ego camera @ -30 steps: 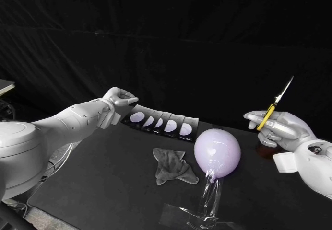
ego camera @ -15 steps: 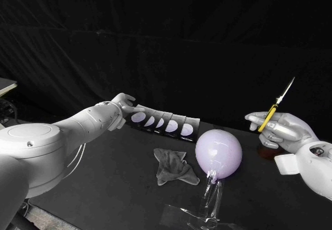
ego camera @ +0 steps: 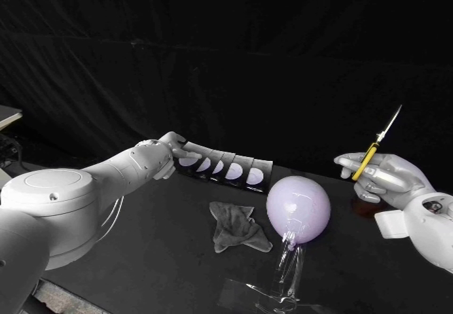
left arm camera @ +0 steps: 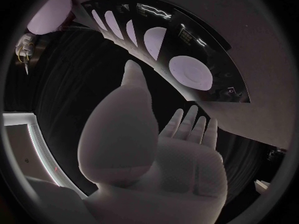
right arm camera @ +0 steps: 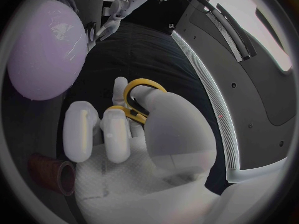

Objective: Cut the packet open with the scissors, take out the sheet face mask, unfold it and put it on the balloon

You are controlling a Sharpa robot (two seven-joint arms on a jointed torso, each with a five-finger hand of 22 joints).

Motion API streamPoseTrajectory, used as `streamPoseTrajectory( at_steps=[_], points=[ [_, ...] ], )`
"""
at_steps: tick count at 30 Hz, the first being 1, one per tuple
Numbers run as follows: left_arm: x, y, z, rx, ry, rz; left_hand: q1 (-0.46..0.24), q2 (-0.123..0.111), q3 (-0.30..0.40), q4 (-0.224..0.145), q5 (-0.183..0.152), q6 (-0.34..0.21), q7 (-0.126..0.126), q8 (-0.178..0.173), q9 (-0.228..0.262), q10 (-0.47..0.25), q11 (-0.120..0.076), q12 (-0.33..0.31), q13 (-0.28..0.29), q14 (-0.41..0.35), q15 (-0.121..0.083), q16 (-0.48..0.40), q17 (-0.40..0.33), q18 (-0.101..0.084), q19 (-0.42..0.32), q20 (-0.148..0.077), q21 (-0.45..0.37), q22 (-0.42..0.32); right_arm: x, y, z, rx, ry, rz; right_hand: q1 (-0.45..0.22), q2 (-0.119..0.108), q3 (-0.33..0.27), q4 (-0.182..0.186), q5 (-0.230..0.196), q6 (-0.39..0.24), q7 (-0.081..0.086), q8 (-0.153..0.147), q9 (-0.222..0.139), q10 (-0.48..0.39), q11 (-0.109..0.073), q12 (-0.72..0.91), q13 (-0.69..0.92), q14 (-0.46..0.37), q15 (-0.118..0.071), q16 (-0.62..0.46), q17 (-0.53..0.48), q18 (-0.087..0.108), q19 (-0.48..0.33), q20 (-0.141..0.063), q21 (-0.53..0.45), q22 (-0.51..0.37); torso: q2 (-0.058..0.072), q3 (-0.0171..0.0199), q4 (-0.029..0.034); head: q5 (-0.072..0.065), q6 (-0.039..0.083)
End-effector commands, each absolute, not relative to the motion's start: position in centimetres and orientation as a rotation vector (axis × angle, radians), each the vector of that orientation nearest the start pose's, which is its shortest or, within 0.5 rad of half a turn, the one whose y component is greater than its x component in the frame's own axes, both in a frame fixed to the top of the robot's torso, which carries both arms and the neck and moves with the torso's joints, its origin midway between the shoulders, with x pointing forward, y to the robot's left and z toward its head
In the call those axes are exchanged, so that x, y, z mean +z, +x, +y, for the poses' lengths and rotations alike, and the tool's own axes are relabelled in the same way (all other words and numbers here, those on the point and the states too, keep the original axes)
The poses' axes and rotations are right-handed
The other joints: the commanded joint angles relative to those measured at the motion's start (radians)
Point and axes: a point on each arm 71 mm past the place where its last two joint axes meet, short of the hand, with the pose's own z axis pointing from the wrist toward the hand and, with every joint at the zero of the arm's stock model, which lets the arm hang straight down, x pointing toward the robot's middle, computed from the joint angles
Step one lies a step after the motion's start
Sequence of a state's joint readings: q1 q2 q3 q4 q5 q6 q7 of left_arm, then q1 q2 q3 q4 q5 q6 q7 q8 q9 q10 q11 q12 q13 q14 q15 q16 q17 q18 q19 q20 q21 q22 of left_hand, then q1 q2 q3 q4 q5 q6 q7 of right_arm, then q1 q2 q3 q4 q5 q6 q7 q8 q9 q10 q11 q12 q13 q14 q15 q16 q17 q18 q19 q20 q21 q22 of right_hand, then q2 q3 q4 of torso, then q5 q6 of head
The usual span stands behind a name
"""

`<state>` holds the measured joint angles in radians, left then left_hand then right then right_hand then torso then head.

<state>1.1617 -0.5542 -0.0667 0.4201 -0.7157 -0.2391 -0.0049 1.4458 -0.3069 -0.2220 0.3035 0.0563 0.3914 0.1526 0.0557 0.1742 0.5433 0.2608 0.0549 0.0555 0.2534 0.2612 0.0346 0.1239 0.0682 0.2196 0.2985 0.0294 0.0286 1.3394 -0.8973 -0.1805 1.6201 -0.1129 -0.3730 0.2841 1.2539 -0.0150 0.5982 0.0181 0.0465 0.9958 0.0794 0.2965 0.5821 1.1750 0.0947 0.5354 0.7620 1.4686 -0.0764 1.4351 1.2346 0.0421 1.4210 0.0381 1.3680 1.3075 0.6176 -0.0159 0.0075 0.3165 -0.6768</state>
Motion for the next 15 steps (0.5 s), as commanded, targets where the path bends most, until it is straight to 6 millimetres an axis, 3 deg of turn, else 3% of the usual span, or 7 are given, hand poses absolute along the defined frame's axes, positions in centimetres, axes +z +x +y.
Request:
streamPoseTrajectory(
  at_steps=[1,2,15],
  points=[
    [-25.3,57.7,43.3,-0.172,-0.879,1.658,-0.008,-0.004,-0.006,0.0,-0.001,-0.008,0.139,-0.006,-0.001,0.002,0.012,0.001,0.001,0.004,0.0,-0.001,0.001,-0.014,-0.008,0.0,-0.002,0.0,-16.2,47.6,-20.9,1.408,0.943,1.573,-0.003,0.008,0.002,-0.001,0.004,-0.001,-0.006,0.007,0.055,0.282,-0.106,0.395,0.001,0.037,0.003,-0.001,0.002,0.014,0.005,0.001,0.003,0.095,0.0,0.0004,-0.0009,0.001,0.0],
    [-25.3,57.7,43.4,-0.168,-0.88,1.659,-0.007,-0.004,-0.004,0.0,0.0,-0.011,0.137,-0.006,-0.002,0.001,0.021,0.002,0.001,0.0,0.004,-0.001,-0.001,-0.013,-0.008,0.0,-0.002,0.0,-16.2,47.6,-20.9,1.408,0.943,1.574,-0.003,0.008,0.002,-0.001,0.004,-0.001,-0.006,0.007,0.055,0.282,-0.106,0.395,0.001,0.037,0.003,-0.001,0.002,0.014,0.005,0.001,0.003,0.095,0.001,0.0005,-0.0011,0.001,0.0],
    [-26.4,57.5,42.7,-0.105,-0.868,1.694,0.01,-0.002,-0.004,0.0,0.001,-0.006,0.142,-0.004,0.001,0.017,0.022,0.009,0.005,0.0,0.01,0.0,0.0,-0.01,0.003,-0.002,0.001,0.003,-16.2,47.6,-20.7,1.411,0.937,1.58,-0.003,0.008,0.002,-0.002,0.004,-0.001,-0.007,0.007,0.056,0.283,-0.106,0.396,0.001,0.038,0.003,-0.001,0.003,0.014,0.005,0.001,0.002,0.094,0.002,-0.0011,-0.0007,-0.006,-0.006]
  ],
)
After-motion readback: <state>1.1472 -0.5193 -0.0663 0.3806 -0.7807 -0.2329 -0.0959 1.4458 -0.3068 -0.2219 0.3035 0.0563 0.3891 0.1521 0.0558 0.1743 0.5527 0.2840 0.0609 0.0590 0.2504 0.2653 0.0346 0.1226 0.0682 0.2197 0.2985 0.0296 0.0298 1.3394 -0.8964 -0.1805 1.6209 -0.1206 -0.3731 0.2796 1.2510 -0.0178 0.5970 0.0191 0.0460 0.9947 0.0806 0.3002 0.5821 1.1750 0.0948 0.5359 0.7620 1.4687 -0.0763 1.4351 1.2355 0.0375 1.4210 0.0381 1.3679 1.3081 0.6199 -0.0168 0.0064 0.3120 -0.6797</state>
